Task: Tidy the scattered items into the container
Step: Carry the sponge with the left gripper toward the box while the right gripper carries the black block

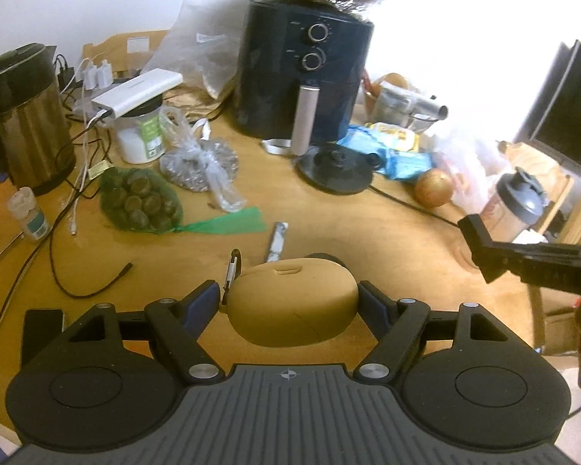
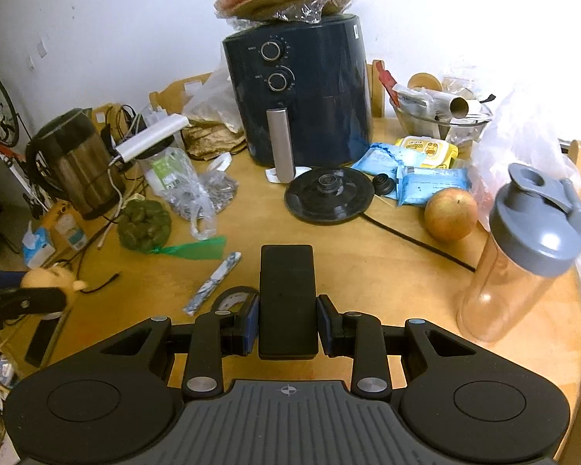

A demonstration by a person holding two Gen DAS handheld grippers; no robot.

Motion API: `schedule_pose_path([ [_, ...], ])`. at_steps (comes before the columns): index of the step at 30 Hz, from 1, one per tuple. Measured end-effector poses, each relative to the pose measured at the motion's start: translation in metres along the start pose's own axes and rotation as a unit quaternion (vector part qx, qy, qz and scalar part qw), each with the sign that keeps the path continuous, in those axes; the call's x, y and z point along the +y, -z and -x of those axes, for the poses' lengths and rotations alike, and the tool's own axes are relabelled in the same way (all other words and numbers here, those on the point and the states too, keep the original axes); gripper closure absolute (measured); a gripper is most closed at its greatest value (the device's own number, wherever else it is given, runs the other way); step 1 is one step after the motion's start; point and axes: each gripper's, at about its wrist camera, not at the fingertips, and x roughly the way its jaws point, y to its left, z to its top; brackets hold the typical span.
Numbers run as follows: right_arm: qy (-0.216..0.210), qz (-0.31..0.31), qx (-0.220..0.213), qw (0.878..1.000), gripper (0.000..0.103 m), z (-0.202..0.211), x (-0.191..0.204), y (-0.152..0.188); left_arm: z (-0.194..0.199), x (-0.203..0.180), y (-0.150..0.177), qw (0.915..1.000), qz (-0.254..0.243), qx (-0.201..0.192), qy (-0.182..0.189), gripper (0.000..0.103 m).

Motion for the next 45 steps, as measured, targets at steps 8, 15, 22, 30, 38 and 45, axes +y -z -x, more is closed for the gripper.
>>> schedule_pose_path([
  [8, -0.008, -0.014, -0.004, 1.000, 0.069, 0.031, 0.008, 0.018, 0.007, -0.008, 0.007, 0.9999, -0.005, 0.001, 0.014, 0.026],
  [15, -0.018, -0.014, 0.006, 1.000, 0.069, 0.037, 0.014, 0.031, 0.009, -0.019, 0.017, 0.9994, -0.018, 0.016, 0.025, 0.026],
  [22, -0.029, -0.018, 0.015, 0.999, 0.069, 0.041, 0.017, 0.041, 0.008, -0.027, 0.027, 0.9988, -0.020, 0.038, 0.022, 0.026],
  [30, -0.037, -0.025, 0.030, 0.999, 0.069, 0.042, 0.016, 0.052, 0.000, -0.031, 0.038, 0.9967, -0.027, 0.075, 0.019, 0.026],
  [38, 0.045, -0.121, 0.020, 0.991, 0.069, 0.045, 0.013, 0.064, -0.010, -0.033, 0.053, 0.9921, -0.027, 0.121, 0.015, 0.026],
  [45, 0.046, -0.130, 0.026, 0.990, 0.069, 0.047, 0.014, 0.073, -0.017, -0.036, 0.065, 0.9868, -0.028, 0.160, 0.008, 0.026],
])
